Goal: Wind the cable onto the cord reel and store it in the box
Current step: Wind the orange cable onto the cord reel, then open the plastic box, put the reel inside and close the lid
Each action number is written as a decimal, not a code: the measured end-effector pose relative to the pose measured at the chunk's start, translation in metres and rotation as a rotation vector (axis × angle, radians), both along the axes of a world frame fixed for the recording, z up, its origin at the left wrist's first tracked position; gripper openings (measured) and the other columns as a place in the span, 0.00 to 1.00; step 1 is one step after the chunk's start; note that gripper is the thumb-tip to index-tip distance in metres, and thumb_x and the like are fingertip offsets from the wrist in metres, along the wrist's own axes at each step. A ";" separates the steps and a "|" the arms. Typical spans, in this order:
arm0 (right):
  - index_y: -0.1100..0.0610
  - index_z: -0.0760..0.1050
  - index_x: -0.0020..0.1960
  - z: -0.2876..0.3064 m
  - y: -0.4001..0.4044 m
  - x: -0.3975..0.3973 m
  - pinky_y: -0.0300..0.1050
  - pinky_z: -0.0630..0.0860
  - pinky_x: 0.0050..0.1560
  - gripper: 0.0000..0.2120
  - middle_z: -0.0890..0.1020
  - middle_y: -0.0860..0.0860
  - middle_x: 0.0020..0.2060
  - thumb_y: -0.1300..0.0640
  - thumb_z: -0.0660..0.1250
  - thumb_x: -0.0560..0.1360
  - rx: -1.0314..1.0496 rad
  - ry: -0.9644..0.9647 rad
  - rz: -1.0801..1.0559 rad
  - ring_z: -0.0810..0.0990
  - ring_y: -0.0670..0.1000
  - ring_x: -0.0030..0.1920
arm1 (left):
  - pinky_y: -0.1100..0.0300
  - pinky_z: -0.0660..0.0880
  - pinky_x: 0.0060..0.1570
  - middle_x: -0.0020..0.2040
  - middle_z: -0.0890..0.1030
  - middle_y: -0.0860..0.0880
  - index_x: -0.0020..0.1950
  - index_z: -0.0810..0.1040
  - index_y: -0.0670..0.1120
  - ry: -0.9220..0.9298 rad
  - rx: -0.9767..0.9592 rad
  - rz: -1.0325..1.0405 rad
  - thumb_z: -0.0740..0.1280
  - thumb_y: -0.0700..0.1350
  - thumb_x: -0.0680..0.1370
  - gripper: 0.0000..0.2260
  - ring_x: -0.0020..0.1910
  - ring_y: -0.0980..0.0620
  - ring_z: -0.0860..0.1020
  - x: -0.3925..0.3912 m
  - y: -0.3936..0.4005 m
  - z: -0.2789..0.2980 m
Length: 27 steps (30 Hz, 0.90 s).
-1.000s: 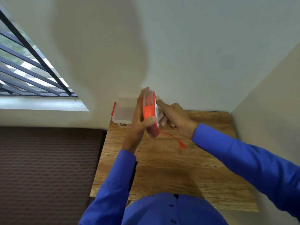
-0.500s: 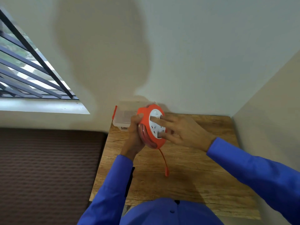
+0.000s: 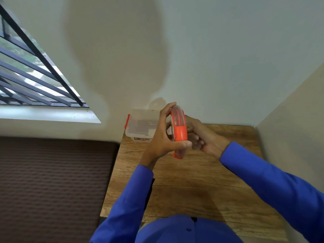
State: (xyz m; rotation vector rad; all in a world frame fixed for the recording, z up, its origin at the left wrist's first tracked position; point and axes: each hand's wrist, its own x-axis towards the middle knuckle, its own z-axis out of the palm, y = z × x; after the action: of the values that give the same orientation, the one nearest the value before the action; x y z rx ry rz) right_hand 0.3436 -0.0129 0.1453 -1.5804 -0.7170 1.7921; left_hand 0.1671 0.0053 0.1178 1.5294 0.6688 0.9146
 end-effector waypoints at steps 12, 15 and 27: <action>0.53 0.82 0.49 -0.066 -0.005 0.012 0.36 0.77 0.29 0.17 0.87 0.48 0.40 0.43 0.81 0.70 0.341 -0.978 0.340 0.89 0.49 0.40 | 0.44 0.79 0.68 0.76 0.74 0.49 0.71 0.78 0.60 0.087 -0.273 0.220 0.70 0.75 0.74 0.31 0.74 0.50 0.77 -0.039 0.001 -0.052; 0.54 0.79 0.63 -0.108 -0.008 0.015 0.40 0.81 0.38 0.27 0.86 0.51 0.55 0.41 0.79 0.70 0.377 -1.301 0.571 0.87 0.53 0.53 | 0.51 0.86 0.54 0.75 0.77 0.51 0.69 0.79 0.65 0.090 -0.370 0.285 0.70 0.81 0.67 0.35 0.70 0.50 0.80 -0.050 -0.003 -0.072; 0.56 0.76 0.72 -0.173 0.009 0.024 0.49 0.85 0.59 0.28 0.83 0.54 0.65 0.48 0.78 0.76 0.127 -1.265 0.904 0.84 0.55 0.63 | 0.43 0.87 0.53 0.57 0.87 0.47 0.65 0.83 0.52 0.346 -0.611 0.387 0.67 0.62 0.84 0.17 0.51 0.47 0.89 -0.087 0.022 -0.101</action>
State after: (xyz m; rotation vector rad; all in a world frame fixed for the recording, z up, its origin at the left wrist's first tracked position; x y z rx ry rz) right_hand 0.3680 -0.0041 -0.0279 -2.4307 -2.3336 0.9051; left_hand 0.0797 0.0270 0.0169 1.0220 1.3890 0.6337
